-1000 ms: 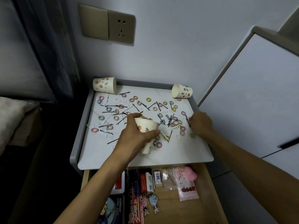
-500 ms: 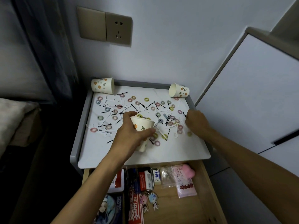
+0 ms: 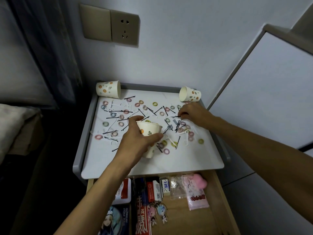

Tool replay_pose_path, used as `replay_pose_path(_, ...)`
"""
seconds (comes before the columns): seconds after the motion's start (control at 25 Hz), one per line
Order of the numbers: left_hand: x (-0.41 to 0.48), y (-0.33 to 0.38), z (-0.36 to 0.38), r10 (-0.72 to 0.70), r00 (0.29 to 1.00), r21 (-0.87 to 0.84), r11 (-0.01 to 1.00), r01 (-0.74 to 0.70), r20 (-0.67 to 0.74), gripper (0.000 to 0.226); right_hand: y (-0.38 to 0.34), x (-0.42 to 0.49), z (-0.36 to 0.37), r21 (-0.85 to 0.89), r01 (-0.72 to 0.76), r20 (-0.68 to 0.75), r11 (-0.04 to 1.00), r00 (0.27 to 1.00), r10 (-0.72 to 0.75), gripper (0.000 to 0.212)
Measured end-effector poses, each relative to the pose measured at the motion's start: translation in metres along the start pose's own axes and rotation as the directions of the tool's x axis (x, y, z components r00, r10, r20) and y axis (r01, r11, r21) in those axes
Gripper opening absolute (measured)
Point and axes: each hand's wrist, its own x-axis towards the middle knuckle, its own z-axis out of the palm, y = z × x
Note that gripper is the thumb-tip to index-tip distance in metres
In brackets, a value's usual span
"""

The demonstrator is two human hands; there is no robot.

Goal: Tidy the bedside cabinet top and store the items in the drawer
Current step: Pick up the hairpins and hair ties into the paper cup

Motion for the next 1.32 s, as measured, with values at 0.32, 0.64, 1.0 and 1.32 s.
replay_pose_path(0.32, 0.003, -0.003, 0.003, -0.011, 1.0, 0.006, 1.0, 0.011, 0.005, 0.067, 0.004, 0.007, 0.015, 0.053, -0.029, 0.134, 0.998, 0.991, 0.022, 0.009)
replay_pose_path(0.64, -0.001, -0.003, 0.002, -0.009, 1.0, -0.005, 1.0, 0.009, 0.015, 0.065, 0.006, -0.001, 0.019, 0.114, 0.023, 0.089, 0.993, 0.995, -0.033, 0.007)
replay_pose_path(1.0, -0.002, -0.003, -0.001, -0.015, 1.0, 0.017, 1.0, 0.015, 0.003, 0.064, 0.012, -0.009, 0.013, -0.047, 0.219, 0.091, 0.975, 0.973, -0.214, 0.007)
replay_pose_path(1.32, -0.001, -0.005, 0.004, -0.021, 1.0, 0.021, 1.0, 0.02, 0.016, 0.065, 0.007, -0.001, 0.01, -0.027, 0.158, 0.218, 0.987, 0.965, -0.148, 0.002)
